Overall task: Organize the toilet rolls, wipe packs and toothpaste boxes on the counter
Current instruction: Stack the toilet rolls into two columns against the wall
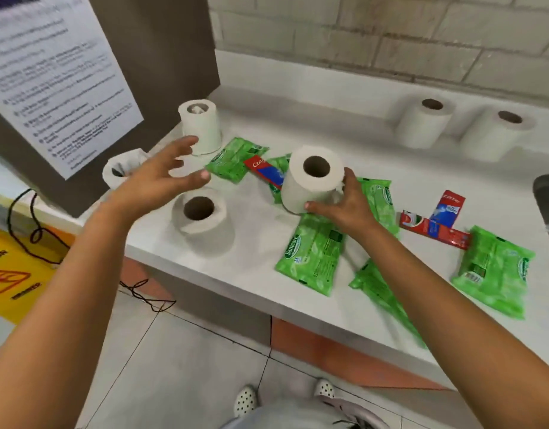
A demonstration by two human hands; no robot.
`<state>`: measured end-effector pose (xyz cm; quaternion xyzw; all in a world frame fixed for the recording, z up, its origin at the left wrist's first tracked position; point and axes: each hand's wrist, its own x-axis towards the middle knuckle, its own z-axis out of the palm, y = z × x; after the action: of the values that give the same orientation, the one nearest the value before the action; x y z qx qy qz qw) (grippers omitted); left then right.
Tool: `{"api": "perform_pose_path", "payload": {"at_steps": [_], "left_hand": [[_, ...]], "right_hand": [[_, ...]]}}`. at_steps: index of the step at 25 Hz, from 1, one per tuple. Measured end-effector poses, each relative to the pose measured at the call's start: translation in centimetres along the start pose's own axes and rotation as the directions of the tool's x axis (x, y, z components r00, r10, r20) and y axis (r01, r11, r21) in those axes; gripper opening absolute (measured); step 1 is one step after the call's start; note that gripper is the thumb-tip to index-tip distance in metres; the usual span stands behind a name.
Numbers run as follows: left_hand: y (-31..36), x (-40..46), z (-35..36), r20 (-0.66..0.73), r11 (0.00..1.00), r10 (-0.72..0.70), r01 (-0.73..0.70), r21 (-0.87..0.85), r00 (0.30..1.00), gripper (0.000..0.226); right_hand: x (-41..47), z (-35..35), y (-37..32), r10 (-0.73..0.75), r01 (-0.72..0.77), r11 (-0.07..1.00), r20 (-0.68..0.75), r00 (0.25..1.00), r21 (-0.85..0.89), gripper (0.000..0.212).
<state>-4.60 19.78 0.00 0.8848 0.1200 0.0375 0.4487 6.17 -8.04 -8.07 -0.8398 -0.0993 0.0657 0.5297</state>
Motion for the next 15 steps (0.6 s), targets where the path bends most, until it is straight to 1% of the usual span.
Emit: {"api": "perform_pose_path", "payload": {"at_steps": [1, 3, 5, 7, 9, 11, 13, 15], "left_hand": [[-1.6, -0.8, 0.1, -0.033, 0.998, 0.031, -0.033, -0.048, 0.999, 0.099], [-5.0, -2.4, 1.1, -0.149, 0.988, 0.071, -0.09, -0.127, 0.986, 0.121], [-7.7, -3.5, 2.8, -0.164, 0.98, 0.064, -0.093, -0.175, 0.984, 0.134], [-9.1, -4.1, 4.3, -0.133, 0.976, 0.06, -0.086, -0.2, 0.989, 0.137], [-9.4, -4.1, 5.4, -0.117, 0.971, 0.03, -0.057, -0.233, 0.993, 0.134], [-9.3, -3.7, 5.8, -0.135, 0.967, 0.006, -0.041, -0.252, 0.991, 0.128], [-9.1, -3.3, 5.8, -0.157, 0.974, 0.004, -0.04, -0.223, 0.988, 0.116], [-8.7, -3.1, 5.8, -0.174, 0.981, 0.012, -0.045, -0.189, 0.985, 0.097]], "right_hand": [[0.0, 0.5, 0.1, -0.04, 0.04, 0.999, -0.005, 0.999, 0.009, 0.105], [0.0, 1.6, 0.2, -0.068, 0.068, 0.998, -0.041, 0.997, 0.002, 0.105], [0.3, 2.6, 0.1, -0.044, 0.048, 0.998, -0.111, 0.993, 0.031, 0.103], [0.6, 3.4, -0.1, -0.024, 0.039, 0.996, -0.181, 0.983, 0.077, 0.103], [0.9, 3.9, -0.2, -0.009, 0.037, 0.992, -0.228, 0.974, 0.121, 0.105], [1.0, 4.7, -0.5, 0.03, 0.014, 0.987, -0.265, 0.964, 0.162, 0.1], [1.1, 5.6, -0.9, 0.068, -0.005, 0.98, -0.313, 0.947, 0.199, 0.093], [1.1, 6.1, -1.2, 0.085, -0.015, 0.98, -0.349, 0.933, 0.2, 0.089]]}}
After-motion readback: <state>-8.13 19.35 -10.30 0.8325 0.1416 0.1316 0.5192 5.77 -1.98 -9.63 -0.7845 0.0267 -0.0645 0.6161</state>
